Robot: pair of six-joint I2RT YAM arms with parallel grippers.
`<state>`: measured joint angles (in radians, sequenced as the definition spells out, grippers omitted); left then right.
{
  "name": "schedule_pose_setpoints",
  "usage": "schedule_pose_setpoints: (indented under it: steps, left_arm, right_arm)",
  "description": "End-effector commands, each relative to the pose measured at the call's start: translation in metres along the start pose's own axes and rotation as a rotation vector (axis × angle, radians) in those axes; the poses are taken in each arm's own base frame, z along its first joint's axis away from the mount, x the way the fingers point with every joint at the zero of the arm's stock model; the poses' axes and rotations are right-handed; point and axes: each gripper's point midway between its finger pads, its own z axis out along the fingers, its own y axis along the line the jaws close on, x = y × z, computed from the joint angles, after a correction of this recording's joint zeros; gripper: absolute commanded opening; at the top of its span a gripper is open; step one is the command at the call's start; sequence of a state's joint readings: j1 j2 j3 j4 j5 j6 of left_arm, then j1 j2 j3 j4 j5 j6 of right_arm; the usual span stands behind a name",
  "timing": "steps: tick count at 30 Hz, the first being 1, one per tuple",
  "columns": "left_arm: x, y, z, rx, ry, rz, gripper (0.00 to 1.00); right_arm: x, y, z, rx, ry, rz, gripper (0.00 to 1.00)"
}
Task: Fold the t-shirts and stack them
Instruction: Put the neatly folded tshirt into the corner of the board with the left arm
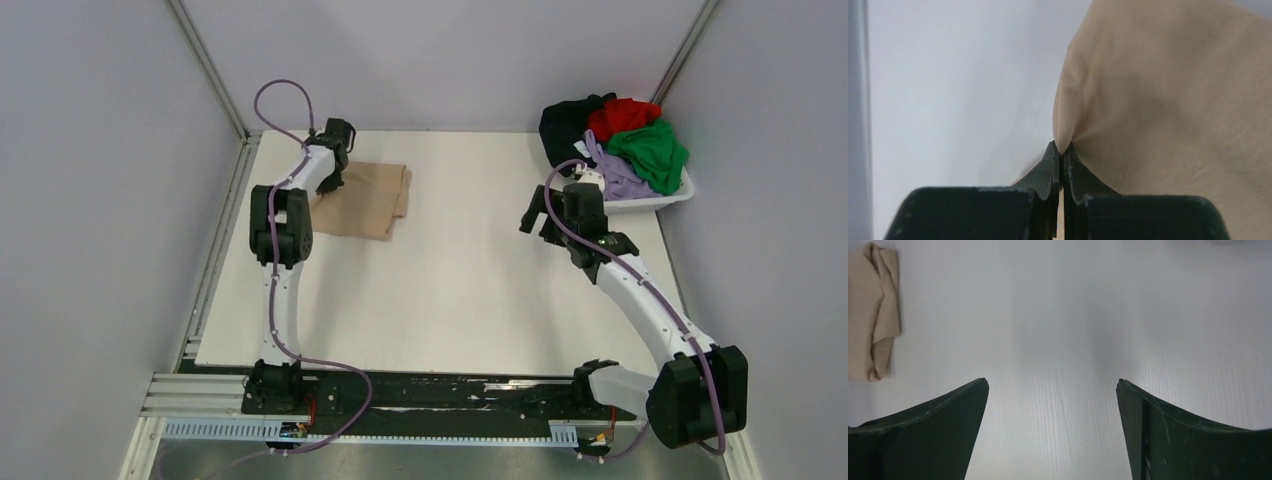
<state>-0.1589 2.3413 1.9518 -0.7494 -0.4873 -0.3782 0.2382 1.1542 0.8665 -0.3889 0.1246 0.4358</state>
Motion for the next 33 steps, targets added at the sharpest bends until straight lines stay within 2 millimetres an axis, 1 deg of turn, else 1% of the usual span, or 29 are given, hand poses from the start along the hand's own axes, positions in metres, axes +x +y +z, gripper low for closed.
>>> schedule_pose_setpoints:
  steps: [1, 2, 3, 5, 8, 9, 10, 11, 12, 13, 14, 15, 16, 17, 18, 19, 20, 21, 23, 24, 25, 26, 27, 28, 29, 30, 31, 32, 33]
  left_arm:
    - [-0.039, 0.069, 0.019, -0.241, -0.044, 0.057, 0.0]
    - [-0.043, 0.077, 0.023, -0.249, -0.044, 0.051, 0.0]
    - [-0.05, 0.079, 0.025, -0.249, -0.054, 0.054, 0.0]
    - [-0.061, 0.09, 0.029, -0.27, -0.076, 0.05, 0.0]
    - [-0.077, 0.106, 0.037, -0.291, -0.117, 0.046, 0.0]
    - [-0.088, 0.117, 0.04, -0.296, -0.141, 0.035, 0.0]
    - [-0.089, 0.123, 0.047, -0.306, -0.142, 0.028, 0.0]
    - [-0.099, 0.136, 0.049, -0.319, -0.164, 0.0, 0.0]
    - [-0.097, 0.139, 0.058, -0.323, -0.154, -0.002, 0.0]
    - [-0.107, 0.149, 0.058, -0.32, -0.17, -0.033, 0.0]
    - [-0.099, 0.15, 0.069, -0.317, -0.139, -0.024, 0.0]
    - [-0.11, 0.155, 0.067, -0.295, -0.157, -0.058, 0.0]
    - [-0.103, 0.156, 0.074, -0.295, -0.132, -0.055, 0.0]
    - [-0.108, 0.162, 0.073, -0.301, -0.144, -0.081, 0.0]
    - [-0.112, 0.164, 0.073, -0.299, -0.156, -0.096, 0.0]
    - [-0.11, 0.166, 0.075, -0.297, -0.155, -0.105, 0.0]
    - [-0.117, 0.165, 0.074, -0.283, -0.18, -0.122, 0.0]
    - [-0.115, 0.167, 0.076, -0.277, -0.177, -0.13, 0.0]
    - [-0.119, 0.169, 0.076, -0.269, -0.19, -0.153, 0.01]
    - [-0.121, 0.169, 0.075, -0.266, -0.197, -0.157, 0.07]
    - [-0.122, 0.17, 0.074, -0.267, -0.199, -0.157, 0.29]
    - [-0.126, 0.171, 0.072, -0.267, -0.211, -0.159, 0.42]
    - [-0.129, 0.172, 0.069, -0.267, -0.22, -0.161, 0.78]
    - [-0.135, 0.174, 0.064, -0.265, -0.236, -0.164, 0.89]
    - [-0.141, 0.176, 0.056, -0.263, -0.253, -0.173, 0.97]
    - [-0.145, 0.178, 0.05, -0.258, -0.266, -0.178, 0.98]
    - [-0.153, 0.182, 0.037, -0.254, -0.286, -0.191, 0.99]
    - [-0.154, 0.181, 0.031, -0.24, -0.286, -0.197, 1.0]
    - [-0.162, 0.185, 0.013, -0.227, -0.311, -0.214, 1.0]
  right_arm:
    - [-0.023, -0.012, 0.01, 0.098, -0.056, -0.029, 1.0]
    - [-0.021, -0.014, 0.014, 0.106, -0.045, -0.032, 1.0]
    - [-0.019, -0.015, 0.018, 0.115, -0.033, -0.032, 1.0]
    - [-0.016, -0.017, 0.028, 0.128, -0.008, -0.031, 1.0]
    - [-0.017, -0.019, 0.034, 0.151, -0.01, 0.001, 1.0]
    - [-0.02, -0.021, 0.036, 0.158, -0.019, 0.025, 1.0]
    - [-0.022, -0.023, 0.036, 0.159, -0.026, 0.048, 1.0]
    - [-0.024, -0.023, 0.037, 0.149, -0.032, 0.067, 1.0]
    - [-0.025, -0.022, 0.037, 0.133, -0.035, 0.084, 1.0]
    - [-0.025, -0.021, 0.037, 0.112, -0.034, 0.099, 1.0]
    - [-0.026, -0.02, 0.037, 0.096, -0.038, 0.111, 1.0]
    - [-0.026, -0.02, 0.037, 0.087, -0.041, 0.118, 1.0]
    - [-0.027, -0.021, 0.037, 0.086, -0.046, 0.126, 1.0]
    - [-0.027, -0.023, 0.037, 0.09, -0.048, 0.136, 1.0]
    - [-0.027, -0.025, 0.037, 0.093, -0.049, 0.144, 1.0]
    - [-0.028, -0.026, 0.037, 0.095, -0.052, 0.148, 1.0]
    - [-0.029, -0.027, 0.038, 0.096, -0.055, 0.15, 1.0]
    - [-0.03, -0.027, 0.038, 0.097, -0.057, 0.152, 1.0]
    - [-0.031, -0.03, 0.04, 0.102, -0.058, 0.157, 1.0]
    - [-0.031, -0.03, 0.041, 0.103, -0.056, 0.159, 1.0]
    - [-0.031, -0.032, 0.041, 0.105, -0.055, 0.163, 1.0]
    - [-0.03, -0.033, 0.042, 0.109, -0.052, 0.167, 1.0]
    - [-0.03, -0.033, 0.043, 0.11, -0.052, 0.17, 1.0]
    - [-0.03, -0.034, 0.043, 0.112, -0.051, 0.176, 1.0]
    - [-0.03, -0.034, 0.042, 0.109, -0.049, 0.181, 1.0]
    - [-0.03, -0.034, 0.041, 0.104, -0.049, 0.185, 1.0]
    - [-0.03, -0.033, 0.04, 0.097, -0.049, 0.189, 1.0]
    - [-0.031, -0.033, 0.039, 0.091, -0.051, 0.192, 1.0]
    - [-0.031, -0.033, 0.037, 0.088, -0.053, 0.193, 1.0]
